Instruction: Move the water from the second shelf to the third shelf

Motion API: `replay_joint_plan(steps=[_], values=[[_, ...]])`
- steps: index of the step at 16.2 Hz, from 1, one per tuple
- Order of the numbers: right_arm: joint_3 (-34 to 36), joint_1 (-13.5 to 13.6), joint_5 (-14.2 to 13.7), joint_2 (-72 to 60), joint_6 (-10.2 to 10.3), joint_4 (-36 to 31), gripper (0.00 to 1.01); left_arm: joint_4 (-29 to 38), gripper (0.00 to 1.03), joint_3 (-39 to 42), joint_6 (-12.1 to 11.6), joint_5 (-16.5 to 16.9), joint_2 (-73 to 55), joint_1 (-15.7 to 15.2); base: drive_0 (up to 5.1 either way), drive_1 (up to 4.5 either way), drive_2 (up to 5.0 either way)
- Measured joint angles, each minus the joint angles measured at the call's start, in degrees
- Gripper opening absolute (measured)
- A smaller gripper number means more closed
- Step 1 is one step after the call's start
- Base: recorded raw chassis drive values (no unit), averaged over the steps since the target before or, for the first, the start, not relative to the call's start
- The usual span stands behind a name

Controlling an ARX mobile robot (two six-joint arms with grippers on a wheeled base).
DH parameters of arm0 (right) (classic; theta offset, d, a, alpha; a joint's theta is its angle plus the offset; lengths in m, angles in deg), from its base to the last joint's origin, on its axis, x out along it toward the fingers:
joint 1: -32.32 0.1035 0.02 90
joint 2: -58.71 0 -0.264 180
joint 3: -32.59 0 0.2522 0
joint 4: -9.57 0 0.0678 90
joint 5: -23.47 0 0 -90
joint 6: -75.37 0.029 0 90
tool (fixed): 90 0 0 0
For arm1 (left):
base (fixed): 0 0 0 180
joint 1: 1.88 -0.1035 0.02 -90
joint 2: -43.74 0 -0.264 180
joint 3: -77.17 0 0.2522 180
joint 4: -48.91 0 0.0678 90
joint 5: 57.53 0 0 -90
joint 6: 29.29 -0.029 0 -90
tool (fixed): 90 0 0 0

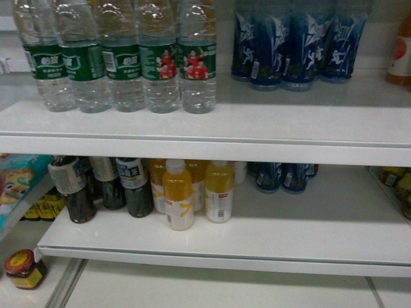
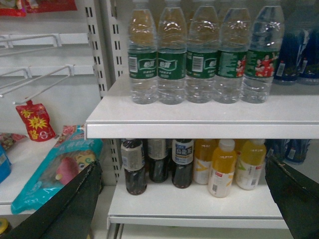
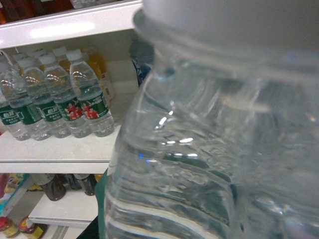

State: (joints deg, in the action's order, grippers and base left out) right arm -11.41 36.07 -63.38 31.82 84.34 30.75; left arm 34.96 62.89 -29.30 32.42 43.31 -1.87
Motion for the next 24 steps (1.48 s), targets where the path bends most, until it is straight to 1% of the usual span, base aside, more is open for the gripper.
replay_joint_plan(steps=[16, 18, 20, 21, 22, 24], values=[[0.0, 0.0, 0.1, -0.1, 0.0, 0.0, 0.43, 0.0, 0.98, 0.0, 0.0, 0.0, 0.0, 0.0, -5.0, 2.49, 2.5], [0.0, 0.0, 0.1, 0.0, 0.0, 0.3, 0.43, 0.0, 0.98, 0.0, 0.0, -0.1, 0.0, 0.0, 0.0, 0.0, 0.0], [0.0, 0.4, 1.6, 0.0, 0.2, -0.2, 0.43, 0.0, 0.98, 0.0, 0.0, -0.2, 0.0, 0.0, 0.0, 0.0, 0.0], [0.0, 0.4, 1.6, 0.0, 0.2, -0.1, 0.43, 0.1, 0.98, 0.0, 0.0, -0.2, 0.0, 0.0, 0.0, 0.0, 0.0], [0.0, 0.3, 0.1, 0.0, 0.1, 0.4, 0.43, 0.1, 0.98, 0.0, 0.0, -0.1, 0.0, 0.0, 0.0, 0.0, 0.0], [0.0, 0.0, -0.1, 0.0, 0.0, -0.1, 0.43, 0.0, 0.98, 0.0, 0.0, 0.0, 0.0, 0.0, 0.0, 0.0, 0.0]])
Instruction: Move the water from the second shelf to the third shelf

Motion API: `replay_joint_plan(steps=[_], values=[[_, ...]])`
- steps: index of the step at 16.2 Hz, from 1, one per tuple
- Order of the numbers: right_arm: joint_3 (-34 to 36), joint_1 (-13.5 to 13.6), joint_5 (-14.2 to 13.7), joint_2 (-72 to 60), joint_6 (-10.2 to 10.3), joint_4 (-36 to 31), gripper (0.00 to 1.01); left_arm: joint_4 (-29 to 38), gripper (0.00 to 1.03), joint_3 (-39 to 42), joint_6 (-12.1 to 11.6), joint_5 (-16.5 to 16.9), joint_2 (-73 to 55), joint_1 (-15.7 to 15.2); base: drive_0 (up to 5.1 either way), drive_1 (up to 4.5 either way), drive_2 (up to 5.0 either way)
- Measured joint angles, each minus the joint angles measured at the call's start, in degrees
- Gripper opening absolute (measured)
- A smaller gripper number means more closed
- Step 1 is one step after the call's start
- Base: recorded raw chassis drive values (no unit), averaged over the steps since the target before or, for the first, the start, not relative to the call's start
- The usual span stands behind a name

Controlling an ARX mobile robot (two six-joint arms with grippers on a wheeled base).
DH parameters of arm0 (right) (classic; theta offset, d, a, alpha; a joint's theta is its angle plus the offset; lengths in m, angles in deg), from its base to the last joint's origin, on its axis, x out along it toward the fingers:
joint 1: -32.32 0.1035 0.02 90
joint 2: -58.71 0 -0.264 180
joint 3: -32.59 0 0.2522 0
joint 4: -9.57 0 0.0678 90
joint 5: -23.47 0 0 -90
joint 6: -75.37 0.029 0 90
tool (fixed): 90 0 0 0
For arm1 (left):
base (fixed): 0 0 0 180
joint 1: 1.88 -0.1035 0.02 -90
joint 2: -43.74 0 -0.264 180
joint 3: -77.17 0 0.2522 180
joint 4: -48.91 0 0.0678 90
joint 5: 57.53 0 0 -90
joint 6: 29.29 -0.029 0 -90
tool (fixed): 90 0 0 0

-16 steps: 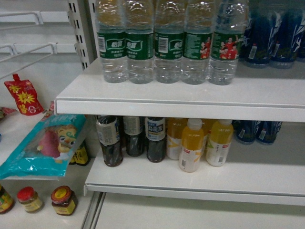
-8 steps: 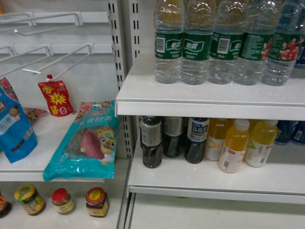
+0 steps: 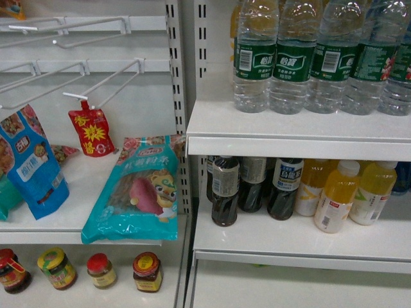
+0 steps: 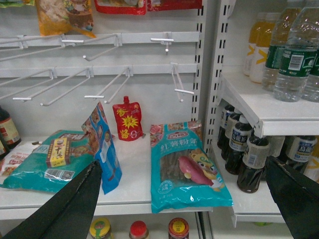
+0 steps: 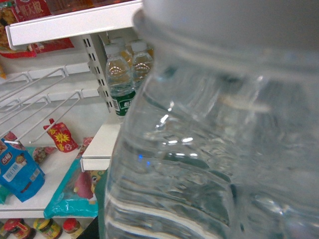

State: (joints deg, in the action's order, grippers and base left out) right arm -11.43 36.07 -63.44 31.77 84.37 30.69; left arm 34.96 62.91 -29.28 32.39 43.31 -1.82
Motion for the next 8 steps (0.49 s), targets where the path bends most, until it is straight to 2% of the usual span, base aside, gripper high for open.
replay_joint_plan(steps=[8], values=[[0.0, 0.0, 0.0, 0.0, 0.0, 0.1, 0.43, 0.0, 0.98, 0.0, 0.0, 0.0, 0.0, 0.0, 0.0, 0.0, 0.0]])
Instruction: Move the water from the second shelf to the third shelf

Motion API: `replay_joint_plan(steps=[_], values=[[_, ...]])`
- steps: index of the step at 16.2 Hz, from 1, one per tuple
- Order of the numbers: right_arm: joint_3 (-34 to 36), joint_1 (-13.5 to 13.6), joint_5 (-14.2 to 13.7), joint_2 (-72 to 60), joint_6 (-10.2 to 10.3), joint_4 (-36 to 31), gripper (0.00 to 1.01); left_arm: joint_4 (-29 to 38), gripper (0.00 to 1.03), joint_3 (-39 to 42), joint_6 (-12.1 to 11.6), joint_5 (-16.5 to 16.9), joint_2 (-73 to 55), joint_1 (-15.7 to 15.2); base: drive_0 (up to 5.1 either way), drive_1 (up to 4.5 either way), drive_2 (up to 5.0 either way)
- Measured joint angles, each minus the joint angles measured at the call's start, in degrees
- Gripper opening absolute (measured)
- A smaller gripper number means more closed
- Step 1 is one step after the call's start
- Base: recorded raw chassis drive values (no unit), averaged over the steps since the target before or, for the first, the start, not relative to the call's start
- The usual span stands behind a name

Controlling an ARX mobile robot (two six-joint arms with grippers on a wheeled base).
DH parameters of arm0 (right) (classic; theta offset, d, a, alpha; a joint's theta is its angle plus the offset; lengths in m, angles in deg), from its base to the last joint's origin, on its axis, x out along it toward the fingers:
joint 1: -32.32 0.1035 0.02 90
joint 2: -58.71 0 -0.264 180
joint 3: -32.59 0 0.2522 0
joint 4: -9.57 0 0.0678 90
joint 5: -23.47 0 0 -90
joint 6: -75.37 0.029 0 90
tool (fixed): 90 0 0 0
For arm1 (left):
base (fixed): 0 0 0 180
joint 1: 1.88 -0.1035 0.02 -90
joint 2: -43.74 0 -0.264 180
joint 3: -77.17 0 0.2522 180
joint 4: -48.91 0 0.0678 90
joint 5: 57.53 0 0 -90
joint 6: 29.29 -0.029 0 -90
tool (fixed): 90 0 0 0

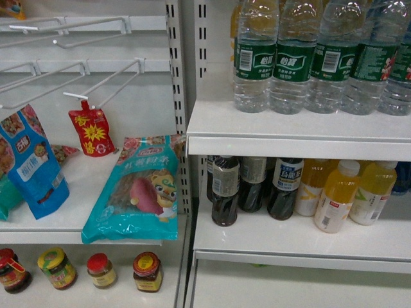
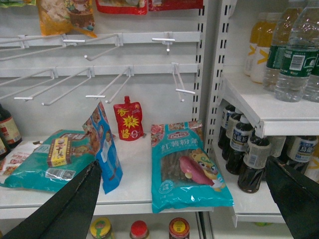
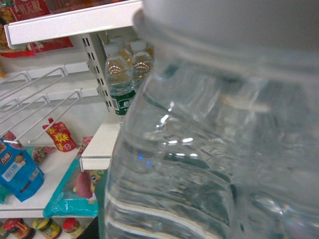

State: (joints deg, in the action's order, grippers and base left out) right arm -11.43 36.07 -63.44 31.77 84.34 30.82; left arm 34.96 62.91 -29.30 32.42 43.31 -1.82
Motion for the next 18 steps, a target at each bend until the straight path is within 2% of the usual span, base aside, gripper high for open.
replay_joint_plan(steps=[1, 2, 3, 4, 5, 8, 9, 10, 11, 14, 18], values=[[0.0, 0.0, 0.0, 0.0, 0.0, 0.0, 0.43, 0.0, 0.98, 0.0, 0.0, 0.0, 0.0, 0.0, 0.0, 0.0, 0.0], [-3.0, -0.1, -1.7, -1.6, -0.3, 7.9, 0.43, 0.0, 0.98, 0.0, 0.0, 0.0, 0.0, 0.0, 0.0, 0.0, 0.0], [-4.8, -1.7, -0.9, -4.3, -1.1, 9.7, 0.43, 0.0, 0.98, 0.0, 0.0, 0.0, 0.0, 0.0, 0.0, 0.0, 0.0], [-5.7, -2.8, -0.5, -7.6, -1.7, 6.2, 0.43, 0.0, 0.98, 0.0, 0.0, 0.0, 0.0, 0.0, 0.0, 0.0, 0.0], [-7.5, -2.9, -1.2, -11.6, -2.8, 2.0, 0.43, 0.0, 0.98, 0.0, 0.0, 0.0, 0.0, 0.0, 0.0, 0.0, 0.0], [-10.9, 2.2, -3.0, -25.0, -4.7, -13.4, 0.43, 0.0, 0.98, 0.0, 0.0, 0.0, 0.0, 0.0, 0.0, 0.0, 0.0], [-11.0, 3.1, -2.8, -31.4, -4.4, -18.8, 0.43, 0.0, 0.98, 0.0, 0.0, 0.0, 0.0, 0.0, 0.0, 0.0, 0.0], [-11.3, 4.2, -3.9, -37.1, -4.5, -22.7, 0.43, 0.0, 0.98, 0.0, 0.0, 0.0, 0.0, 0.0, 0.0, 0.0, 0.0], [-12.2, 4.3, -4.2, -43.5, -4.4, -26.6, 0.43, 0.0, 0.98, 0.0, 0.0, 0.0, 0.0, 0.0, 0.0, 0.0, 0.0], [-18.0, 4.4, -6.4, -56.5, -4.0, -33.9, 0.43, 0.0, 0.98, 0.0, 0.0, 0.0, 0.0, 0.0, 0.0, 0.0, 0.0], [-27.9, 3.9, -8.4, -68.0, -3.8, -32.4, 0.43, 0.0, 0.98, 0.0, 0.0, 0.0, 0.0, 0.0, 0.0, 0.0, 0.0]])
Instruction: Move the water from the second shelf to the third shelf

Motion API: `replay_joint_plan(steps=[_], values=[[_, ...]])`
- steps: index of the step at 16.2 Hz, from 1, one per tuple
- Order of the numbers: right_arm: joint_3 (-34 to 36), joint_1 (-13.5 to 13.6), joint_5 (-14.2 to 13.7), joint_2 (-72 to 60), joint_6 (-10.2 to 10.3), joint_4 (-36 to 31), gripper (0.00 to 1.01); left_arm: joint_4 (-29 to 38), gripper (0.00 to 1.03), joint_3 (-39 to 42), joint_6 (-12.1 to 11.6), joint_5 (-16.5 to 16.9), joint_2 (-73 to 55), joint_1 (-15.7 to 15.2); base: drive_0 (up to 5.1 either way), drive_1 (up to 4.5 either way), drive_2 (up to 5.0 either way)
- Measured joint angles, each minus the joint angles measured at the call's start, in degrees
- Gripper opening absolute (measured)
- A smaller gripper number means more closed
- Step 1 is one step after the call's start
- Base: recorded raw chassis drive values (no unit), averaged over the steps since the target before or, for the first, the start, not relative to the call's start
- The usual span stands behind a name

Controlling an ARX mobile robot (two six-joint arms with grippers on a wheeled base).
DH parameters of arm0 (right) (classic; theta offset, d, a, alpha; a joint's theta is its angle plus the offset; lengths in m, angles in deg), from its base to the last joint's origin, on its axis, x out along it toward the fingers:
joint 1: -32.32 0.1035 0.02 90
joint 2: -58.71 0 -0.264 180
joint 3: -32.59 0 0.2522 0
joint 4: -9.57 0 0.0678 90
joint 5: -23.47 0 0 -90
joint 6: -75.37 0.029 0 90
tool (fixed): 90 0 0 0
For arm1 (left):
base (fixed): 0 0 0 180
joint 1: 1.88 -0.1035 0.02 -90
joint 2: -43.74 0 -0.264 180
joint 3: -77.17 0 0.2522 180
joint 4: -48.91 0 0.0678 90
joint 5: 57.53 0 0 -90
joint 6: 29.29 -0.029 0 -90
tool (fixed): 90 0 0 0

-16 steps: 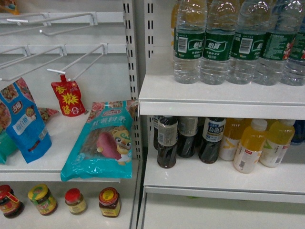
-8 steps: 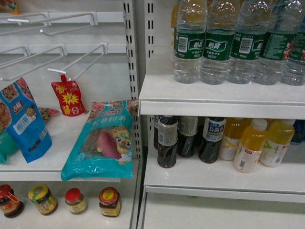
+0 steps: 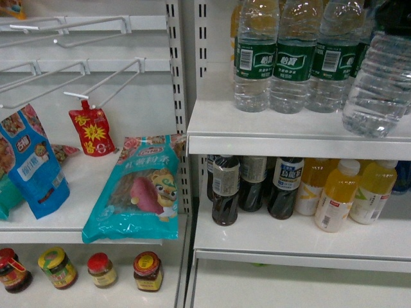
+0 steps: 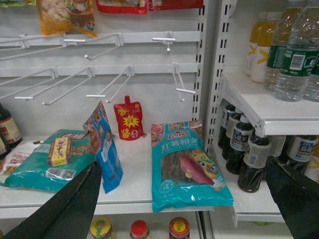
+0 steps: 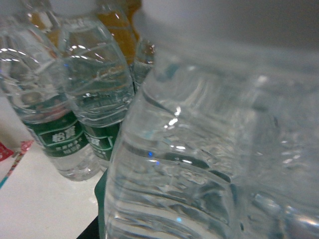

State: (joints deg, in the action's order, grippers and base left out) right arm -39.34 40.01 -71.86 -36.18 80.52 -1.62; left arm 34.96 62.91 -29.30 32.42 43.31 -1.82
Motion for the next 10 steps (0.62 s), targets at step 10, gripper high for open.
replay_joint_plan(steps=[10], values=[[-13.4, 1.4, -6.3, -13.2, -3.3, -1.0, 0.43, 0.0, 0.98, 0.0, 0.0, 0.0, 0.0, 0.0, 0.0, 0.0, 0.0]])
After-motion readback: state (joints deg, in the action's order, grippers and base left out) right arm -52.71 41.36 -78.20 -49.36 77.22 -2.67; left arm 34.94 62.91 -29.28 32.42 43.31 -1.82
